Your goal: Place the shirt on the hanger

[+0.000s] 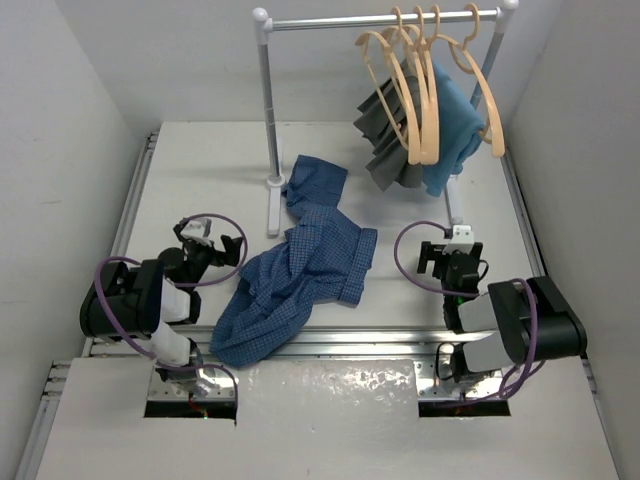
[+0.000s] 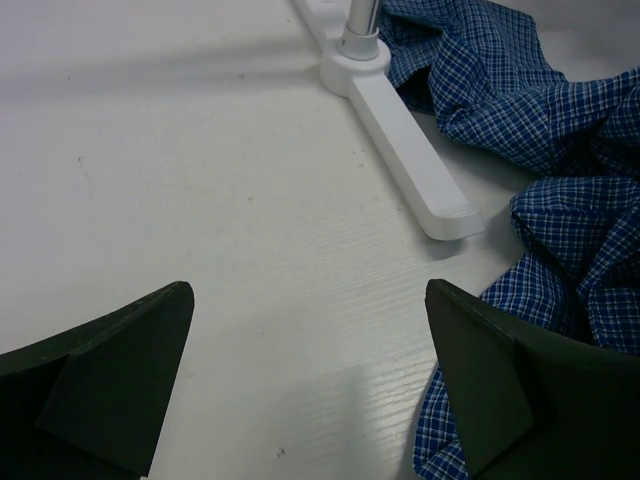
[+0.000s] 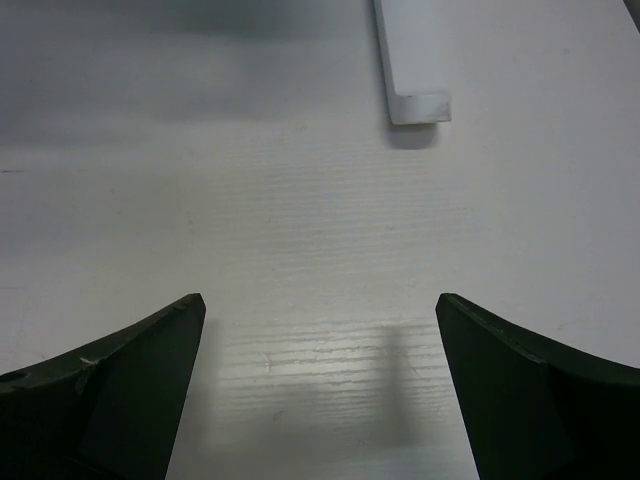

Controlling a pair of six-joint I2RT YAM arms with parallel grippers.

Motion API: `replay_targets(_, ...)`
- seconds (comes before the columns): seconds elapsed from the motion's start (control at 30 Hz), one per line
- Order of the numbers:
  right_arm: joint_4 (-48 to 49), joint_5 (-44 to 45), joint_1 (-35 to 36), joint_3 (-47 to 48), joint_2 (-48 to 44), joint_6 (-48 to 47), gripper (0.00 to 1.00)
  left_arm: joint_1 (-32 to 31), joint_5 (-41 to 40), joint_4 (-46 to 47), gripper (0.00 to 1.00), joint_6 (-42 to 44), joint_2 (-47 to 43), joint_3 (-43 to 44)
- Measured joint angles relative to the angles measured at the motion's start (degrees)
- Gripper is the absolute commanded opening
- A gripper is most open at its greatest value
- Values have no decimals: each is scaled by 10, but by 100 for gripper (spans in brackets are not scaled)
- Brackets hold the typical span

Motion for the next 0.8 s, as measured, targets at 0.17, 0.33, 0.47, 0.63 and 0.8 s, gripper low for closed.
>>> replay_targets(0.17, -79, -18, 0, 11, -62, -2, 99, -19, 2, 1, 100, 19, -11, 3)
replay_targets(0.33, -213, -46, 0, 73, -129, 27, 99, -23, 3, 0, 100, 26, -15, 3)
replay_targets(0.47, -265, -72, 0, 86, -176, 49, 99, -23, 2, 1, 100, 26, -15, 10)
replay_targets(0.63, -270, -70, 0, 79, -179, 60, 99, -23, 2, 1, 100, 25, -16, 10)
replay_targets(0.8, -285, -106, 2, 65, -208, 64, 98, -12, 12, -9, 99, 12, -33, -10)
